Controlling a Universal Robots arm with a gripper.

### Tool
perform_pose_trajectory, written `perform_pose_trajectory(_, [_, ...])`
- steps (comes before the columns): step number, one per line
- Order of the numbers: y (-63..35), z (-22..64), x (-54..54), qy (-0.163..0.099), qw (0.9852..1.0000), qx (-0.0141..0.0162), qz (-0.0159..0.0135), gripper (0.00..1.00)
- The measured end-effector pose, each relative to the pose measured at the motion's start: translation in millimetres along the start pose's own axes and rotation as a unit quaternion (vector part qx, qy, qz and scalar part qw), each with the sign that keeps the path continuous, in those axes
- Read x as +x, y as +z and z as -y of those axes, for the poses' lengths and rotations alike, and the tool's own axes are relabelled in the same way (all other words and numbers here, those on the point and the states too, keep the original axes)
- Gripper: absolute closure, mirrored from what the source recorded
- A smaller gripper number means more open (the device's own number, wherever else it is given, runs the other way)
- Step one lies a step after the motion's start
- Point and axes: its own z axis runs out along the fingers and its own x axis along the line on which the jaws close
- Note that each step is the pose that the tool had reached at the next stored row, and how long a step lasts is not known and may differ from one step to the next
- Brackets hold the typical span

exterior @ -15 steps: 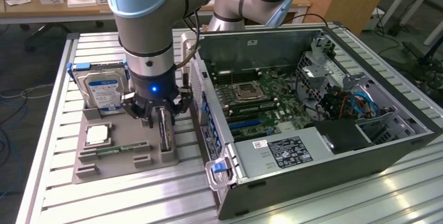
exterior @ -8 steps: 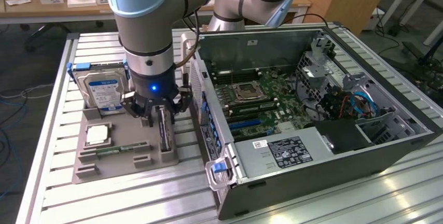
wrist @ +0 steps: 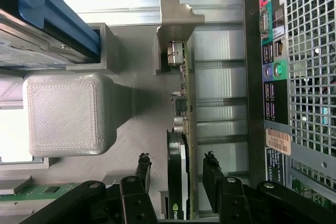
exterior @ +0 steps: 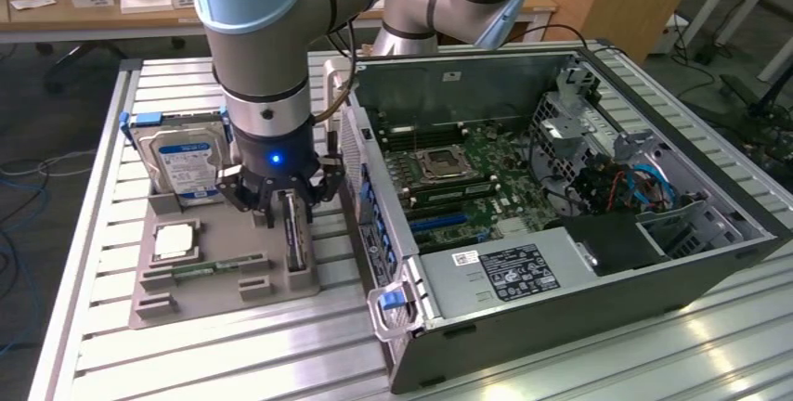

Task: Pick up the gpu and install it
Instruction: 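Pick up the gpu and move the gpu toward the slot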

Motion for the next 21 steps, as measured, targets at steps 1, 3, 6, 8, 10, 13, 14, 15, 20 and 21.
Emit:
perform_pose_trajectory(1, [0.0,0.0,0.0,0.0,1.0,0.0,0.0,0.47])
perform_pose_trajectory(3, [0.0,0.0,0.0,0.0,1.0,0.0,0.0,0.47])
perform_pose_trajectory(6, [0.0,0.0,0.0,0.0,1.0,0.0,0.0,0.48])
perform_pose_trajectory(8, [0.0,0.0,0.0,0.0,1.0,0.0,0.0,0.55])
perform_pose_trajectory(10, [0.0,0.0,0.0,0.0,1.0,0.0,0.0,0.55])
perform_pose_trajectory(13, [0.0,0.0,0.0,0.0,1.0,0.0,0.0,0.55])
perform_pose_trajectory(14, [0.0,0.0,0.0,0.0,1.0,0.0,0.0,0.56])
perform_pose_trajectory(15, [0.0,0.0,0.0,0.0,1.0,0.0,0.0,0.56])
perform_pose_trajectory(20, [0.1,-0.1,-0.2,0.0,1.0,-0.0001,0.0001,0.64])
perform_pose_trajectory(21, [0.3,-0.1,-0.7,0.0,1.0,-0.0002,0.0002,0.64])
